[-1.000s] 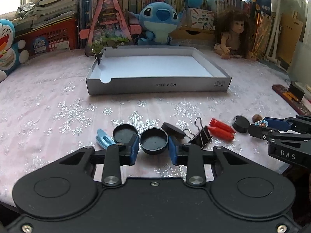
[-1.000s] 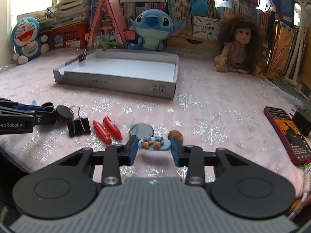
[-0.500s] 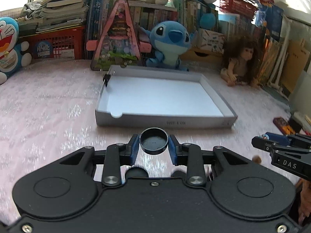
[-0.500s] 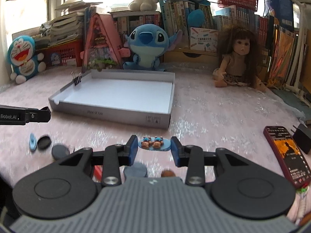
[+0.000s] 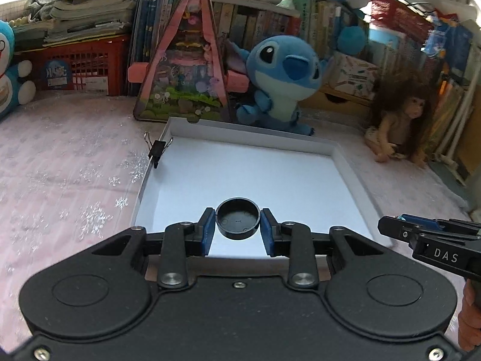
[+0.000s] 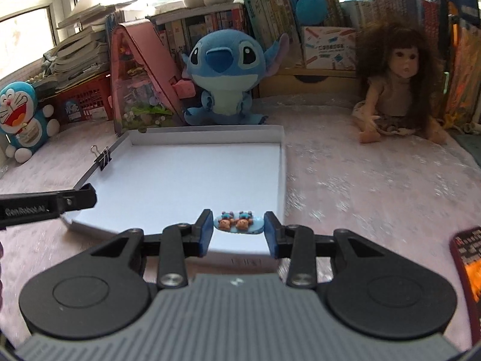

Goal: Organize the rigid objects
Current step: 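Carry the dish and lid into the white box and open both tools, then withdraw both open tools from the box back over the table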

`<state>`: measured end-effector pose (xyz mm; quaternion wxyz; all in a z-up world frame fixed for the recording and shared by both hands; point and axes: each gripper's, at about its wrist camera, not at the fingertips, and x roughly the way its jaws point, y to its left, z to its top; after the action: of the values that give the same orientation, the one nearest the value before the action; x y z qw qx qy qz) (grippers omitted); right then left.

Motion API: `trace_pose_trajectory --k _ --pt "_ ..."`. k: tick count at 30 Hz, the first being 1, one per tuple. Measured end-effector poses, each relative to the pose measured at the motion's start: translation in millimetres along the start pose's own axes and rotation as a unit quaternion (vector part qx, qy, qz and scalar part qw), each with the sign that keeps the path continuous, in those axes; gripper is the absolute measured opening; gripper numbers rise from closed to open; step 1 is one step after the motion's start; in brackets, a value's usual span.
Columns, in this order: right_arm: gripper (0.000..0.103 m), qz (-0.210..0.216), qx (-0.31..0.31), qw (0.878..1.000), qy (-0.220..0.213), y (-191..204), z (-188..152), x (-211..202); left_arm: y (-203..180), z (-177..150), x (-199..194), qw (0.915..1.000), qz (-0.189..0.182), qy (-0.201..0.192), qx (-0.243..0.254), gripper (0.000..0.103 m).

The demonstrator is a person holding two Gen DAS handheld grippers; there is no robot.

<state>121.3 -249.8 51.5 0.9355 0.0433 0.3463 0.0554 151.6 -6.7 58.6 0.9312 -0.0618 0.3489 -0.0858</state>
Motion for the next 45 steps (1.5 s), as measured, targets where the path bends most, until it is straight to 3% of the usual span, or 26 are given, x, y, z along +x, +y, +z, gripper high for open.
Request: trace_pose_trajectory --k 11,34,40,41,45 --pt "0.042 -0.001 -0.023 0.999 0.03 17.9 7.8 58.5 -0.8 -7.8 68.2 0.9974 0.056 0.046 0.009 0.03" --pt "0.042 -0.026 -0.034 0.998 0.044 23.0 -2.2 78.1 -6.1 -12.8 70.0 0.9957 0.082 0.027 0.032 0.03" --pt "0.05 -0.021 -0.034 0.998 0.039 23.3 -1.7 73.6 -4.3 -11.2 63.5 0.9967 0.074 0.025 0.023 0.031" --pt "0.058 -0.021 -0.035 0.999 0.037 23.3 -1.5 71.9 -4.2 -11.4 60.8 0.9968 0.073 0.022 0.023 0.032" --pt "0.062 -0.02 -0.04 0.999 0.023 24.2 -1.2 62.1 -4.7 -12.3 48.6 0.9975 0.066 0.01 0.026 0.044"
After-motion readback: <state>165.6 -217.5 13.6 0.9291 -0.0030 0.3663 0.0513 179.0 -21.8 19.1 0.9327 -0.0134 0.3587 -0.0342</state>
